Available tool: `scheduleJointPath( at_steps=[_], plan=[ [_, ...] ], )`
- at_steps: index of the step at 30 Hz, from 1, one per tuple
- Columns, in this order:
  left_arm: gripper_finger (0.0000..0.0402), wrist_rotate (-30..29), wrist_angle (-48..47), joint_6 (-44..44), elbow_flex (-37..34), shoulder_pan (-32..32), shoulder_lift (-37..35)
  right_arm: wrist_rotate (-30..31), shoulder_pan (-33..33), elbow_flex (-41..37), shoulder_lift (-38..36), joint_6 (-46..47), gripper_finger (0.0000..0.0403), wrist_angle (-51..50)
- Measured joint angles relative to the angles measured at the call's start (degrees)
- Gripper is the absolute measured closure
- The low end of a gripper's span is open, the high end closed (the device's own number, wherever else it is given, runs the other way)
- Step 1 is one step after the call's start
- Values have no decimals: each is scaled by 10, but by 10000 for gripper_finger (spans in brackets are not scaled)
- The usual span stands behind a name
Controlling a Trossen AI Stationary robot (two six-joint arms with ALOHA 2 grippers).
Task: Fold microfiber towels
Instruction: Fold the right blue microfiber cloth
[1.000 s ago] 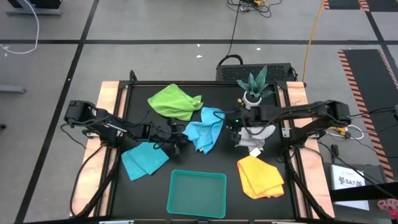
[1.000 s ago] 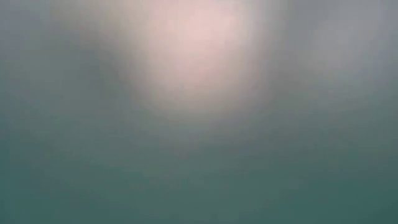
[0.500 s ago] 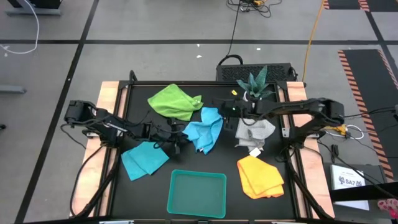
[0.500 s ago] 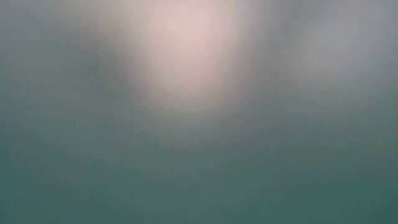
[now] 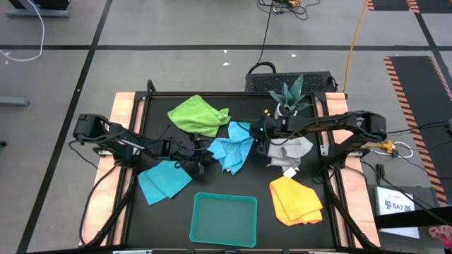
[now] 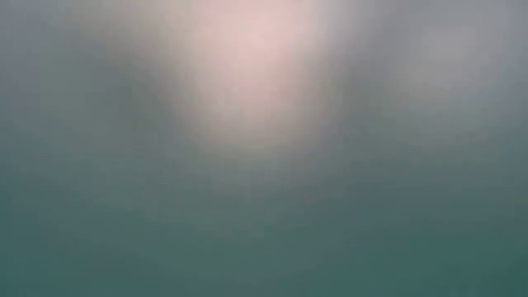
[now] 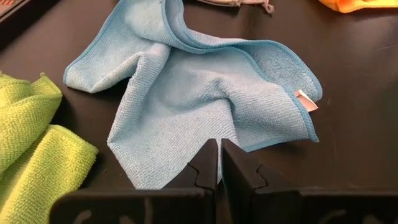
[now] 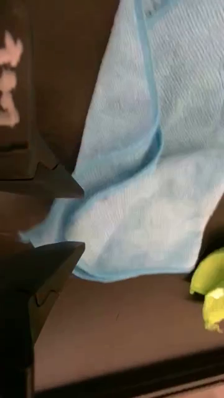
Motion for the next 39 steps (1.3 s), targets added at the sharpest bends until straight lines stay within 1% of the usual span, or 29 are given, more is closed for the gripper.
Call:
scheduleJointPath(
  at_steps=[10, 18, 20, 22, 24, 25, 28, 33, 36, 39],
  plan=[
    [378, -1, 0, 1, 0, 2, 0, 1, 6, 0, 4, 13, 289, -34],
    [378, -1, 0, 1, 0, 2, 0, 6, 6, 0, 3, 11, 289, -33],
    [378, -5, 0, 5, 0, 2, 0, 29, 6, 0, 2, -7, 289, -24],
    [378, -18, -1, 13, 0, 2, 0, 44, 6, 0, 0, -31, 289, 6],
    [378, -27, -1, 14, 0, 3, 0, 39, 6, 4, 0, -40, 289, 31],
    [378, -30, -1, 14, 0, 3, 0, 27, 4, 5, 0, -45, 289, 38],
    [378, -43, -1, 14, 0, 3, 0, 1, -1, 5, 0, -49, 289, 39],
    [378, -45, -1, 18, 0, 11, 0, 20, -2, 8, -1, -103, 289, 64],
    [378, -45, -1, 16, 0, 16, 0, 14, -5, 14, -2, -109, 289, 86],
    [378, -45, -3, 16, 0, 21, 0, 14, -12, 13, 1, -103, 289, 64]
  ],
)
